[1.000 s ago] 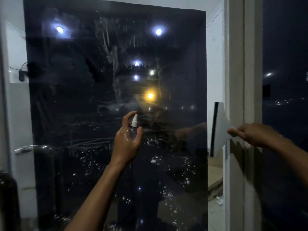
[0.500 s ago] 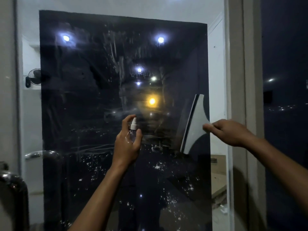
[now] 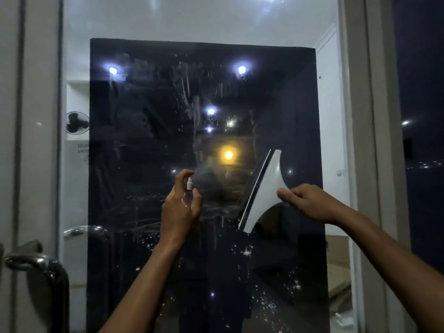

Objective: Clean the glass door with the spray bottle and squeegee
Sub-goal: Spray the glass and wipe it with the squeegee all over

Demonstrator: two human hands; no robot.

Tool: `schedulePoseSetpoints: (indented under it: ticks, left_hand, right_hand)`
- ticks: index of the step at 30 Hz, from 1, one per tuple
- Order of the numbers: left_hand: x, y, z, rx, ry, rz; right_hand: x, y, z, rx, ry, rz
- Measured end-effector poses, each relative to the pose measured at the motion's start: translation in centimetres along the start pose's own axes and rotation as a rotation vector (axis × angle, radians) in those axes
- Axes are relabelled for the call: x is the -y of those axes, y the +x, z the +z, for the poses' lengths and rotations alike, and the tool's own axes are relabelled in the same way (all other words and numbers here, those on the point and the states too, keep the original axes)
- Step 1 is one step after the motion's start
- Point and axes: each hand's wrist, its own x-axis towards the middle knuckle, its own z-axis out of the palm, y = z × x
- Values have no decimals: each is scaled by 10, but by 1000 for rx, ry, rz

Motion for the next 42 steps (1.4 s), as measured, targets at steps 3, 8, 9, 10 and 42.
schedulePoseSetpoints:
  ticks: [3, 8, 9, 10, 42]
  left_hand:
    - [8, 0, -7, -43, 6, -17]
    - [15, 0, -13, -53, 8, -16]
    - [16, 0, -14, -53, 2, -14]
    - [17, 0, -15, -47, -5, -13]
    - [33, -9, -15, 12, -108, 32]
  right_hand:
    - [3, 2, 0, -10, 16, 5]
    - [13, 10, 9, 6, 6, -9]
    - [17, 12, 11, 14, 1, -17]
    - [22, 15, 15, 26, 1, -25]
    - [-3, -1, 45, 100, -268, 235]
